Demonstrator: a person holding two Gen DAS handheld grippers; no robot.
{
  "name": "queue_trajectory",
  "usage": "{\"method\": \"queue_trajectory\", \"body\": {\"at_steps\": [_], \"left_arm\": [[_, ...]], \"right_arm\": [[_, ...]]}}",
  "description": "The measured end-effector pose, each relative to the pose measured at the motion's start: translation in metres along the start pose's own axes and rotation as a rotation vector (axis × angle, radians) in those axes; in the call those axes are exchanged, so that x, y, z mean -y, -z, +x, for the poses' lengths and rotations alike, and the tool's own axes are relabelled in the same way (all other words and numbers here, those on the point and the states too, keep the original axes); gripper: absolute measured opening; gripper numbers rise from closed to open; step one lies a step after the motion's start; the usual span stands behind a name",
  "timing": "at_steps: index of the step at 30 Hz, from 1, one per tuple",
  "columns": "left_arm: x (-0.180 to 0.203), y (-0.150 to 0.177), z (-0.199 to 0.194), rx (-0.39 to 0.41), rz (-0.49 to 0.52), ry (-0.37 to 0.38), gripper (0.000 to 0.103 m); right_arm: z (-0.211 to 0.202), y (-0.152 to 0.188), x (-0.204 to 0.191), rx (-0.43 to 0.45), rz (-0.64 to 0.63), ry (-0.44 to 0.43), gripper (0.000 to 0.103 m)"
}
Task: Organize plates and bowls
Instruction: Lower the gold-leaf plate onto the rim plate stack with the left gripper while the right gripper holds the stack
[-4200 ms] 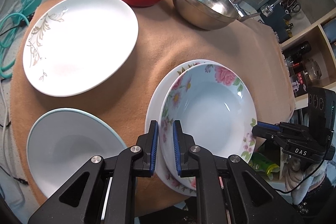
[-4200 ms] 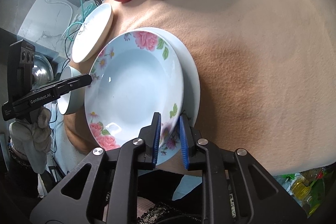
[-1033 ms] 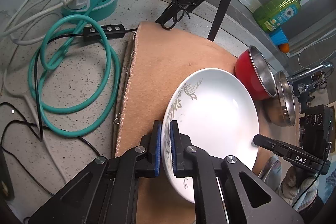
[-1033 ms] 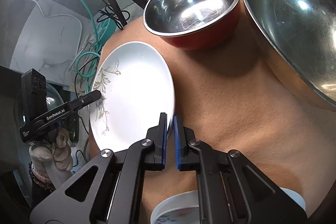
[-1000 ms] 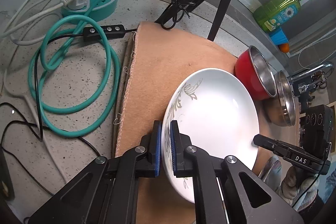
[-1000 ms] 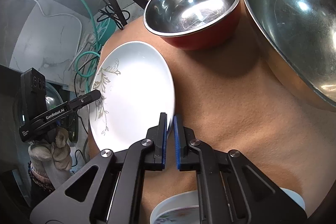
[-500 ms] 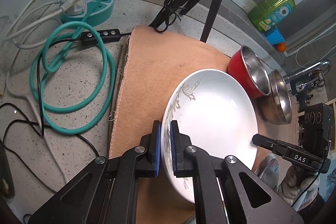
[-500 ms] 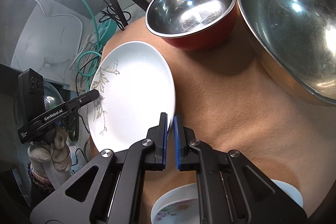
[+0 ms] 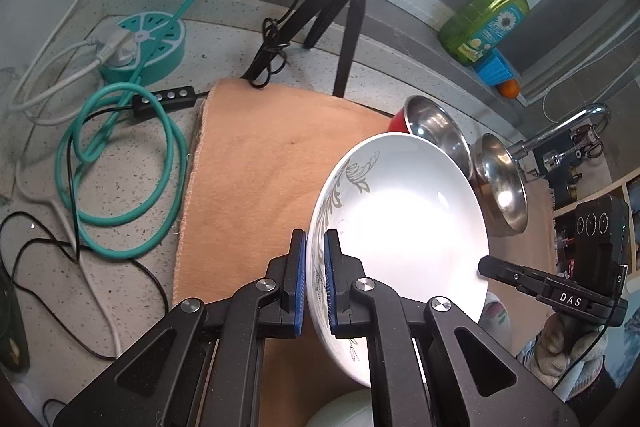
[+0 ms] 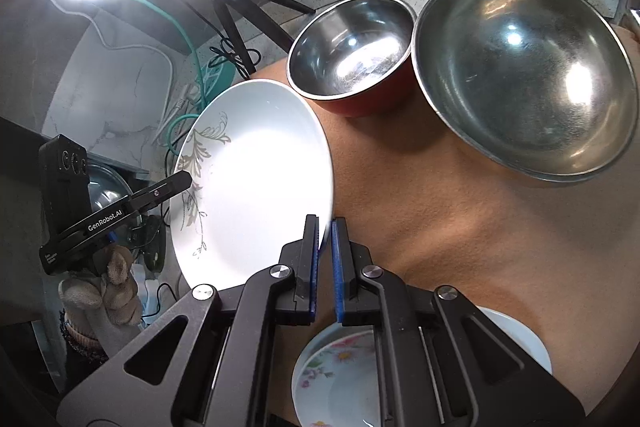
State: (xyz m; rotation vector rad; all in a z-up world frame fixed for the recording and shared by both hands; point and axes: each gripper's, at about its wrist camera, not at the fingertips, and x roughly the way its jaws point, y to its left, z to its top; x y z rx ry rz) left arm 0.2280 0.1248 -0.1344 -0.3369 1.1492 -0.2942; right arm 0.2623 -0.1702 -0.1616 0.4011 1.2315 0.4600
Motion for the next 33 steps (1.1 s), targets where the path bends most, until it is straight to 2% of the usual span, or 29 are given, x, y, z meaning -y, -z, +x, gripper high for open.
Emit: {"method": "queue_trajectory", "body": {"at_steps": [11, 24, 33], "left_arm": [[0.042, 0.015, -0.012, 0.007, 0.063, 0.041, 0.007], [0.094, 0.050, -0.005, -0.051, 0.136, 0.093, 0.007], [0.119, 0.076, 0.003, -0.107, 0.193, 0.107, 0.007]], "right_arm": [[-0.046, 0.018, 0.018, 0.041, 0.012, 0.000, 0.006], [-0.098, 0.067, 0.051, 0.074, 0.062, 0.029, 0.006], [-0.113, 0.104, 0.072, 0.072, 0.108, 0.049, 0.006]]}}
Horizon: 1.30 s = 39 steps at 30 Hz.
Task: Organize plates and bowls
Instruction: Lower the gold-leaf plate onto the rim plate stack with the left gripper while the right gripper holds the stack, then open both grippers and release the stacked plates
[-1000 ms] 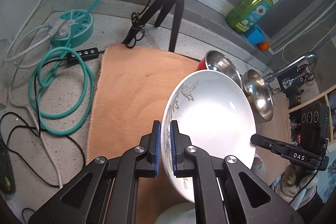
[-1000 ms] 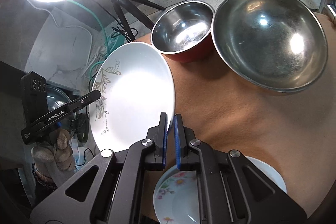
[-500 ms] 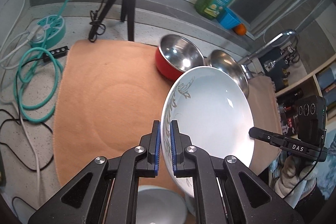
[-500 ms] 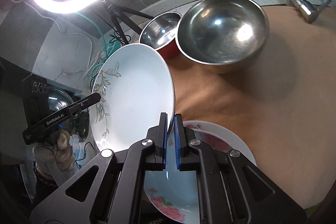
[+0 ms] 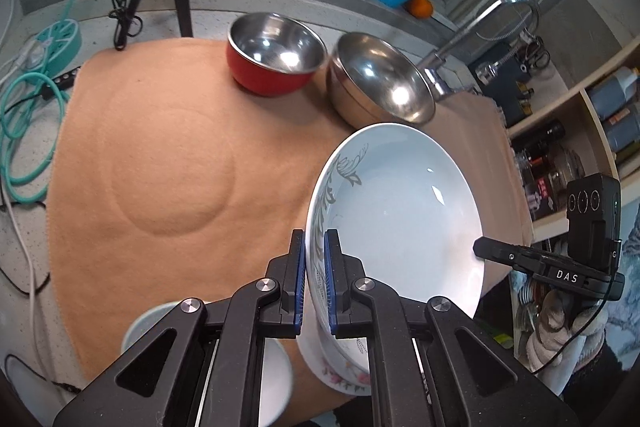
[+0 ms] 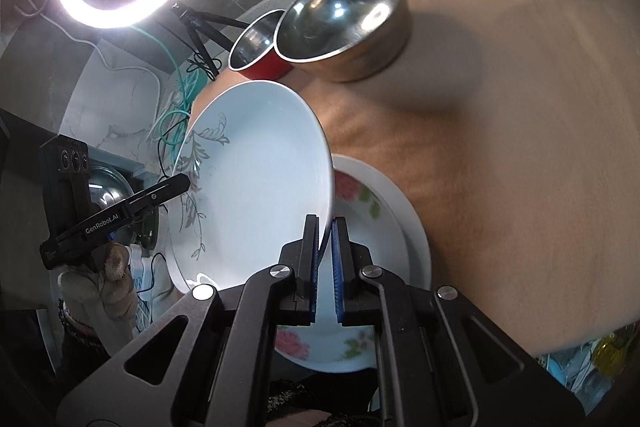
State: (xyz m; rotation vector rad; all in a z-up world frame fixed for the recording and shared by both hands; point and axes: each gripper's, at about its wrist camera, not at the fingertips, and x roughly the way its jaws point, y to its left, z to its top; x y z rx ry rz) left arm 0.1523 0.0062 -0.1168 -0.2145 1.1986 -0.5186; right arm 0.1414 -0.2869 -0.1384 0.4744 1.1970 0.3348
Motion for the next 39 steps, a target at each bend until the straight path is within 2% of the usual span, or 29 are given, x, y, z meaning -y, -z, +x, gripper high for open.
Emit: {"method": "queue_trajectory", "body": {"at_steps": [7, 18, 39], "left_arm": [[0.017, 0.016, 0.013, -0.043, 0.031, 0.006, 0.007], [0.023, 0.030, 0.023, -0.087, 0.051, -0.004, 0.007], [0.021, 0.040, 0.032, -0.126, 0.060, -0.030, 0.007]], "right_arm": [[-0.008, 0.024, 0.018, -0.002, 0.035, 0.022, 0.006], [-0.004, 0.045, 0.032, -0.038, 0.048, 0.041, 0.006], [0.006, 0.047, 0.031, -0.082, 0.040, 0.066, 0.006]]}}
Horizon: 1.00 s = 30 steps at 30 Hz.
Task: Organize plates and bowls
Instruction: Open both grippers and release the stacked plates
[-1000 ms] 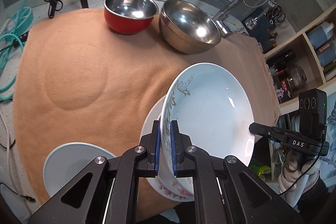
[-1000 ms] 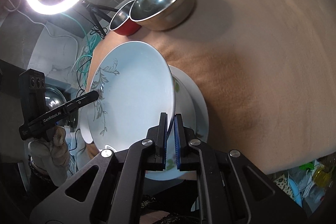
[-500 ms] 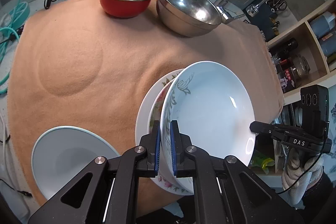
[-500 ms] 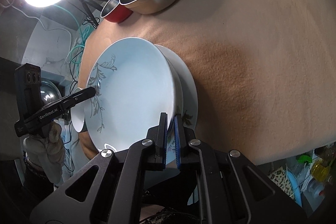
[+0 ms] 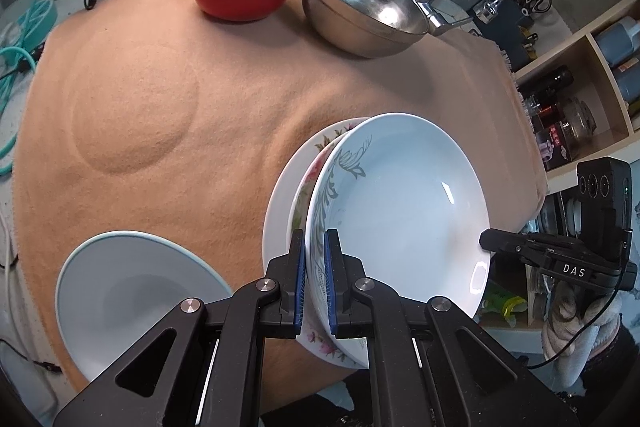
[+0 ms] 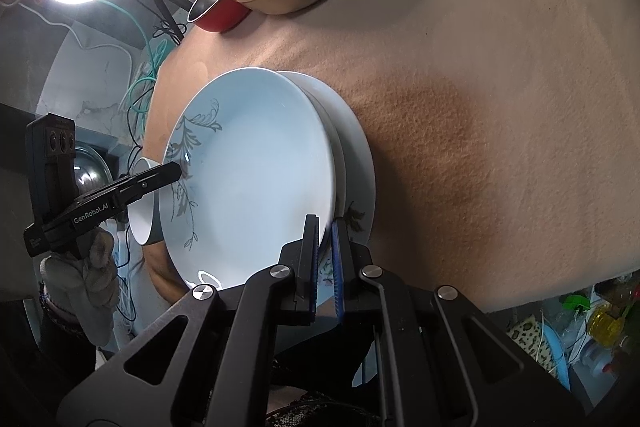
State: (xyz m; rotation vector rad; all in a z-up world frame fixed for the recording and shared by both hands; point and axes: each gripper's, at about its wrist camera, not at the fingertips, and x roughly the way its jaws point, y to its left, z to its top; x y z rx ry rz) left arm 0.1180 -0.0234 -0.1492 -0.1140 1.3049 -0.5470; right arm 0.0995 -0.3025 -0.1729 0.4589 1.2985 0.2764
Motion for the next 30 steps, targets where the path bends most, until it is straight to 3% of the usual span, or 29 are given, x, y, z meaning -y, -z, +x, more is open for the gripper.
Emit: {"method": "queue_trajectory", "body": {"at_steps": [30], "left_arm": [[0.0053, -0.0016, 0.0030, -0.021, 0.041, -0.049, 0.007]], "right_arm": [[0.0072, 0.0021, -0.0036, -0.027, -0.026, 0.026, 0.009]]}}
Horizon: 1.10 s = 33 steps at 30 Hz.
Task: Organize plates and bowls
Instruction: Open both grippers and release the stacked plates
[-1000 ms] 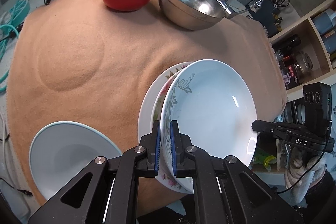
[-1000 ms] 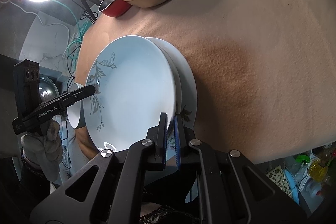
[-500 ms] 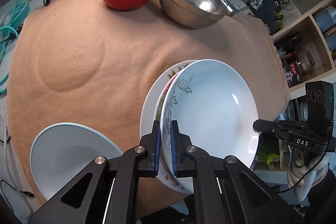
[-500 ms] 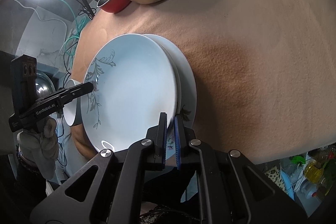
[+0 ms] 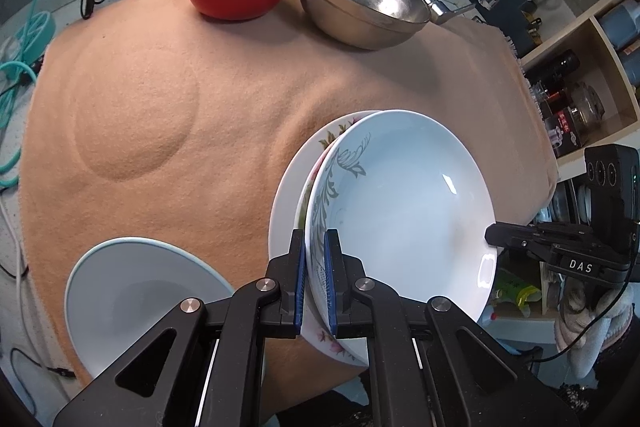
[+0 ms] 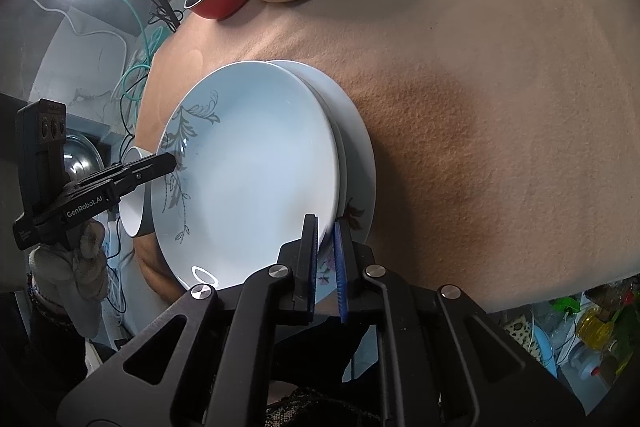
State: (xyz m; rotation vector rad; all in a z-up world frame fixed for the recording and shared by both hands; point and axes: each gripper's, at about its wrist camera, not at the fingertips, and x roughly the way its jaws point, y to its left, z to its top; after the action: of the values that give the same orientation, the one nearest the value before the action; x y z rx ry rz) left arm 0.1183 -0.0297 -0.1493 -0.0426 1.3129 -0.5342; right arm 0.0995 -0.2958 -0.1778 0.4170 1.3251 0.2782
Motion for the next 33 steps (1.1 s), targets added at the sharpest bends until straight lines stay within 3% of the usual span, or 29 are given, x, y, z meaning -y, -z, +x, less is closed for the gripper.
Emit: {"method": "queue_trajectory", "body": {"at_steps": [17, 28, 30, 33], "left_arm": [[-0.001, 0.000, -0.001, -0.006, 0.004, -0.012, 0.007], [0.000, -0.011, -0.015, 0.042, -0.019, -0.011, 0.009], [0.002, -0.015, -0.019, 0.059, -0.027, -0.001, 0.010], [0.007, -0.022, -0.023, 0.088, -0.032, 0.004, 0.010]], "right_arm": [[-0.001, -0.001, 0.000, 0.007, 0.006, -0.008, 0.009], [-0.022, -0.016, 0.000, 0.079, -0.036, 0.012, 0.009], [-0.027, -0.022, 0.002, 0.096, -0.047, 0.021, 0.011], [-0.036, -0.032, 0.005, 0.132, -0.071, 0.058, 0.022]]}}
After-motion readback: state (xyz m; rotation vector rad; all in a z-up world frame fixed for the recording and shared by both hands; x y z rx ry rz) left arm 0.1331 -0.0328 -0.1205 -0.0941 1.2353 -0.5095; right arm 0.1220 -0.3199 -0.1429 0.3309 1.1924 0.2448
